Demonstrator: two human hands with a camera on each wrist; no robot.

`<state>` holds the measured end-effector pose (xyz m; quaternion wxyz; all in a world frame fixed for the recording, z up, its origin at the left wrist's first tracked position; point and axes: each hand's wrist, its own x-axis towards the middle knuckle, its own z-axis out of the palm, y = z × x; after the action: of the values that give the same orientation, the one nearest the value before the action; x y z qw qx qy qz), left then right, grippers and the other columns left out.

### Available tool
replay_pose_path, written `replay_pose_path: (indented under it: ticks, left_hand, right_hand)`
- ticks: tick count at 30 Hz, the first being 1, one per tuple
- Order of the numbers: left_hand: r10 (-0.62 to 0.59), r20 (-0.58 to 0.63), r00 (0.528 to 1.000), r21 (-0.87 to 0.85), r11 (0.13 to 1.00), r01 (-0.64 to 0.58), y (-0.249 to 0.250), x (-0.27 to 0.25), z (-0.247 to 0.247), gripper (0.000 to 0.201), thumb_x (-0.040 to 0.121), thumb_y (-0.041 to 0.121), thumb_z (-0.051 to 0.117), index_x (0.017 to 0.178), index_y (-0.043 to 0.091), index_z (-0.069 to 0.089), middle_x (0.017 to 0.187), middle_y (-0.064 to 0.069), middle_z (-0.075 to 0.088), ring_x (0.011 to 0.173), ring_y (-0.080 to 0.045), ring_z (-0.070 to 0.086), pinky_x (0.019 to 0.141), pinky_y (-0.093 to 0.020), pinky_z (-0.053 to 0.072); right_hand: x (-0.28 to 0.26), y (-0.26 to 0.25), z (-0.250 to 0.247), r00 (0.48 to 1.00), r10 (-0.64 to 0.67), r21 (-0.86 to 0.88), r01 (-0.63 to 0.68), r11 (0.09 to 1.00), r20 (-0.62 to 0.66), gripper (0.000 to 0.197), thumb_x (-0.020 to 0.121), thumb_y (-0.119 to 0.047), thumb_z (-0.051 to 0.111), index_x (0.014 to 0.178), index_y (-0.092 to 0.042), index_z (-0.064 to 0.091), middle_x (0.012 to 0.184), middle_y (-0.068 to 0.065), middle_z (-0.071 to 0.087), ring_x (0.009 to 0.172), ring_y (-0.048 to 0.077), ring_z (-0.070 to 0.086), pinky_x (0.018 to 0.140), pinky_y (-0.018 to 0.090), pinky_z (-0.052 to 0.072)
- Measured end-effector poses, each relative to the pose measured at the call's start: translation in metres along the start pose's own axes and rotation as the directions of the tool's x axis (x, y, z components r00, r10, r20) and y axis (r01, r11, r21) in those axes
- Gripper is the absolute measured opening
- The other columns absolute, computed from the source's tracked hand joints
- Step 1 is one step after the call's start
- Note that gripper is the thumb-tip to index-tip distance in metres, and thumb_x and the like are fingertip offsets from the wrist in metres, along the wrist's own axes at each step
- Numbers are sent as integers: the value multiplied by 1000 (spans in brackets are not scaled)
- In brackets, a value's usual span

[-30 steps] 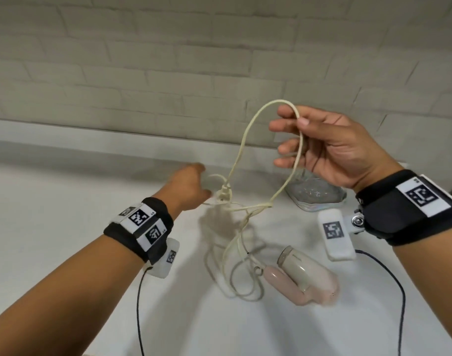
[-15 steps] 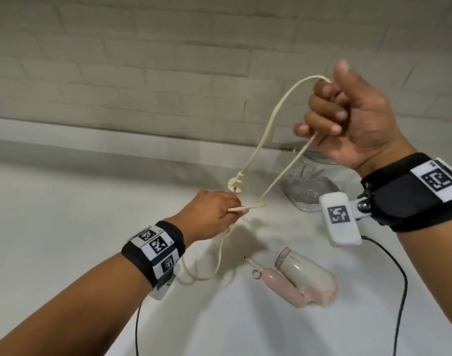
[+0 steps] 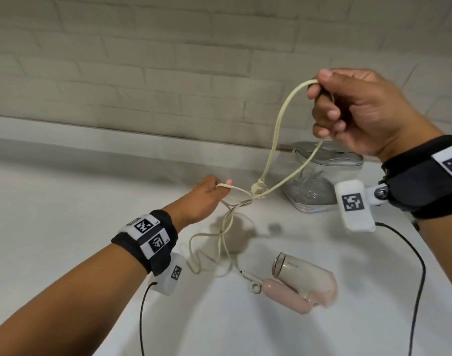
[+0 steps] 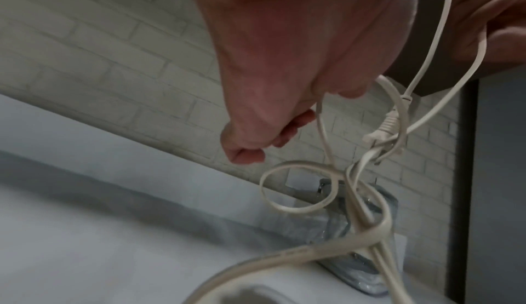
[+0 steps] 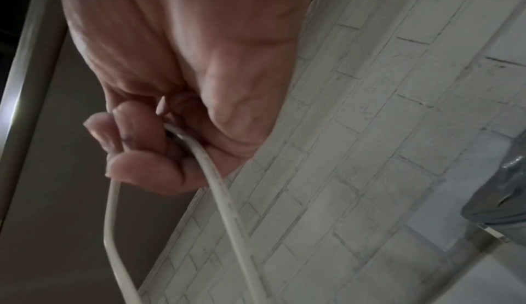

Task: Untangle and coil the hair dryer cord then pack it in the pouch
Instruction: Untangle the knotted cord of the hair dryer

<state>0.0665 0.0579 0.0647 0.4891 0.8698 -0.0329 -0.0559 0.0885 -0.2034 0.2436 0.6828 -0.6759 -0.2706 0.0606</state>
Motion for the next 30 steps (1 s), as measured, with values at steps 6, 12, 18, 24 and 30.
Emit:
replay_pose_path:
  ticks: [6, 12, 18, 24, 30]
  left_hand:
    - [-144, 40, 989, -369, 917, 149, 17, 0, 4, 55, 89, 56, 65, 89, 1, 61, 69, -12, 57, 62, -26, 64, 62, -36, 56]
    - [-190, -28, 981, -546, 825, 145, 31, 0, 2, 37, 89, 38, 73, 86, 2, 70, 71, -12, 67, 53, -20, 56, 54, -28, 46]
    - [55, -116, 992, -609, 785, -114, 36, 4, 10, 18, 92, 23, 71, 107, 15, 78, 71, -15, 29, 55, -19, 18, 49, -29, 22]
    - [187, -41, 982, -552, 815, -178, 37, 5, 15, 53, 89, -12, 54, 129, 21, 67, 98, 0, 58, 76, -17, 43, 67, -29, 39]
    - [264, 8, 965, -423, 875, -236, 41, 6, 31, 61, 88, -1, 69, 142, 21, 53, 134, 8, 65, 128, -10, 53, 109, -30, 40]
  right_hand:
    - [3, 2, 1, 1000, 27, -5, -27, 1000, 11, 32, 103, -26, 49, 81, -12, 66, 49, -1, 45, 40, 12, 30, 49, 26, 38]
    - [5, -1, 2, 998, 53, 18, -54, 998, 45, 32, 103, -26, 47, 80, -13, 65, 48, -2, 43, 39, 10, 29, 45, 23, 35]
    - [9, -1, 0, 995, 63, 53, -67, 996, 81, 31, 104, -26, 46, 83, -12, 63, 48, -4, 42, 39, 8, 29, 42, 20, 33]
    - [14, -1, -2, 994, 55, 117, -66, 991, 92, 30, 105, -28, 44, 84, -14, 61, 48, -7, 41, 42, 7, 27, 41, 19, 30]
    - [13, 1, -5, 994, 56, 147, -69, 987, 91, 31, 105, -28, 42, 85, -15, 61, 48, -8, 41, 42, 7, 27, 41, 18, 31]
